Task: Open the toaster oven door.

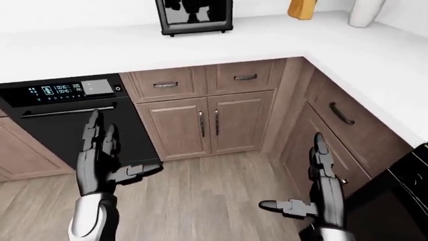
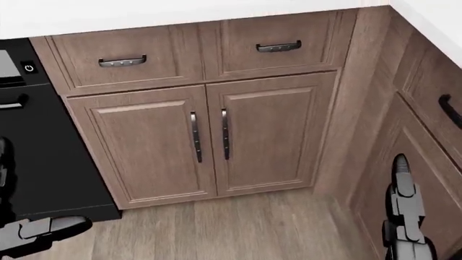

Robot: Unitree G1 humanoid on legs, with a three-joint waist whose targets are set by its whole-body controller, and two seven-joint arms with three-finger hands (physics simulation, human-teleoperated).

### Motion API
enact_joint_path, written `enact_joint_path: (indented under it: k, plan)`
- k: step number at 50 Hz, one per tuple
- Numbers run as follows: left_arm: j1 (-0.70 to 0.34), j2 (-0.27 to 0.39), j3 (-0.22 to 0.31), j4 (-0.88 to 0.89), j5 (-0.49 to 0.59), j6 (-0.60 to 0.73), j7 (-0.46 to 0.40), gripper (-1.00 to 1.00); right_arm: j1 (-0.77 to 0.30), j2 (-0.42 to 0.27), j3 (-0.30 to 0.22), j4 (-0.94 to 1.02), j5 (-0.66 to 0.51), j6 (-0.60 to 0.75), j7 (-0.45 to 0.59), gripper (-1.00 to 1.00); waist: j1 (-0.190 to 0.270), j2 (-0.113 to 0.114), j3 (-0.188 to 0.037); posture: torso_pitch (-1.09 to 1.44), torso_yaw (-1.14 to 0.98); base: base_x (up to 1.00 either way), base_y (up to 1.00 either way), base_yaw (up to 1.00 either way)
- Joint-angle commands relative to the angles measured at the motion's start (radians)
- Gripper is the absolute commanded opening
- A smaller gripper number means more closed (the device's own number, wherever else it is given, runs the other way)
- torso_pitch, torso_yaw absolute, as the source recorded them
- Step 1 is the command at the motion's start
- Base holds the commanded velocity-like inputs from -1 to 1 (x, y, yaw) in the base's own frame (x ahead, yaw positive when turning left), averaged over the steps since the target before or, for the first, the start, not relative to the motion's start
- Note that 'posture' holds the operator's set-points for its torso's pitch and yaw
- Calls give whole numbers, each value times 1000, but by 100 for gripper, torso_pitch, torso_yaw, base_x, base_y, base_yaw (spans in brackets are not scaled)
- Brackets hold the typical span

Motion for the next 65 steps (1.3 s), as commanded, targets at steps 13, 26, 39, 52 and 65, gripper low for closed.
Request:
enact_joint_path:
  k: [13,26,39,52,65]
  plan:
    - [-4,8,22,-52,-9,2,-2,100,-2,0,2,-36,8,-21,-3,100,17,42,-13,0,0,46,0,0]
    - [-4,6,21,-53,-6,0,-5,100,-7,2,4,-27,6,-18,-4,100,10,-71,-10,0,0,46,0,0]
    - [-2,5,20,-56,-4,1,-8,100,-4,-4,13,-22,-13,-1,-14,100,33,-19,-22,0,0,4,17,15]
    - [0,4,23,-63,-6,3,-9,100,-21,-9,27,-29,-16,-11,-11,100,28,12,-29,0,0,0,0,26]
    - [-482,300,124,-258,-375,625,279,100,-771,397,-35,-352,-1070,623,967,100,18,0,-56,0,0,0,0,0]
